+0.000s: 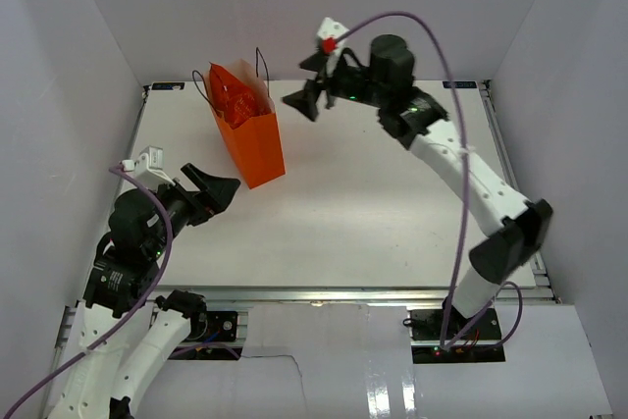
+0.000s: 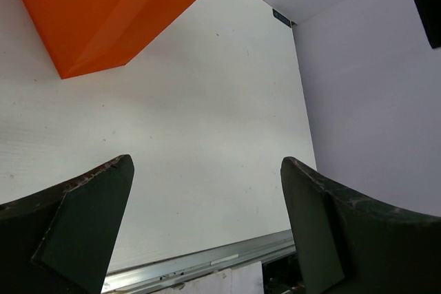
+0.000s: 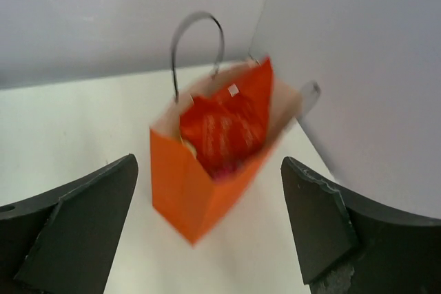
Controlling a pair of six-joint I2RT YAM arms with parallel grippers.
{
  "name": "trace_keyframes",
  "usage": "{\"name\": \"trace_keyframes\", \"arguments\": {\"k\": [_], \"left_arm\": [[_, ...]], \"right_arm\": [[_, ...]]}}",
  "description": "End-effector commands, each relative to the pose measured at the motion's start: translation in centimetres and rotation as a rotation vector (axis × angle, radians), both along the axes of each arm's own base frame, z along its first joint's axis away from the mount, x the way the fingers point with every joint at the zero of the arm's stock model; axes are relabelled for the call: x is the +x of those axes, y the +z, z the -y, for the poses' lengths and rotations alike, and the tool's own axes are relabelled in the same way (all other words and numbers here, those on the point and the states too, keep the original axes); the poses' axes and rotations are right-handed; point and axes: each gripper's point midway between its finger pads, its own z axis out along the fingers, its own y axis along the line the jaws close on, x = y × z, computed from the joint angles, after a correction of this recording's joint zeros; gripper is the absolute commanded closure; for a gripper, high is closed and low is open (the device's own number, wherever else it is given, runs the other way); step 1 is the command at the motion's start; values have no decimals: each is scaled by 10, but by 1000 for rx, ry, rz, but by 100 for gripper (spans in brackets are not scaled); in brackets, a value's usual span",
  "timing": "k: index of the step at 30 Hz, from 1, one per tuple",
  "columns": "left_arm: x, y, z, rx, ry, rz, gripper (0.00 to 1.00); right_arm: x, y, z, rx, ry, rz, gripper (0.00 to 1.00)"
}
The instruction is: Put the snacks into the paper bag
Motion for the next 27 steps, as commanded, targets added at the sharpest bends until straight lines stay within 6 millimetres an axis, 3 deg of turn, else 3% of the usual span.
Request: {"name": "trace_keyframes", "arguments": {"k": [1,2,3,4,5,6,7,8,9,11,12,13,15,21,24,27], "left_arm": [[-3,-14,-1,43,-17,-6,2],[-3,-17,-2,50,-15,-10,2],[-3,-21,-4,58,-11,-14,2],[-3,-23,-5,64,-6,-14,2],[-2,-28,-6,77,-3,-22,2],[-1,-30,-8,85,8,-20,2],[1,-31,-9,93,15,-19,2],[2,-33,-10,107,16,-15,2],[4,-32,-12,115,24,-7,2],[7,-35,-12,131,23,-6,2],[8,-34,-12,134,21,2,2],[9,-36,-11,139,19,-1,2],[12,-38,-11,150,16,-1,2],[16,-38,-8,168,-2,7,2],[16,-42,-7,169,-12,3,2],[14,-47,-6,159,-15,-1,2]], "right_arm": [[10,-56,105,-127,-123,-211,10],[16,-92,130,-174,-188,-289,10],[35,-104,175,-183,-322,-323,10],[40,-107,213,-197,-474,-331,10],[40,-132,240,-239,-553,-376,10],[45,-143,279,-251,-665,-407,10],[38,-146,306,-265,-773,-420,10],[32,-155,322,-275,-823,-445,10],[22,-181,345,-301,-885,-502,10],[2,-180,362,-292,-945,-480,10],[-9,-198,367,-312,-969,-503,10],[-19,-188,370,-281,-996,-465,10],[-30,-187,381,-235,-1076,-456,10],[-41,-175,403,-220,-1203,-427,10],[-45,-156,402,-182,-1201,-377,10],[-46,-154,394,-155,-1165,-384,9]]}}
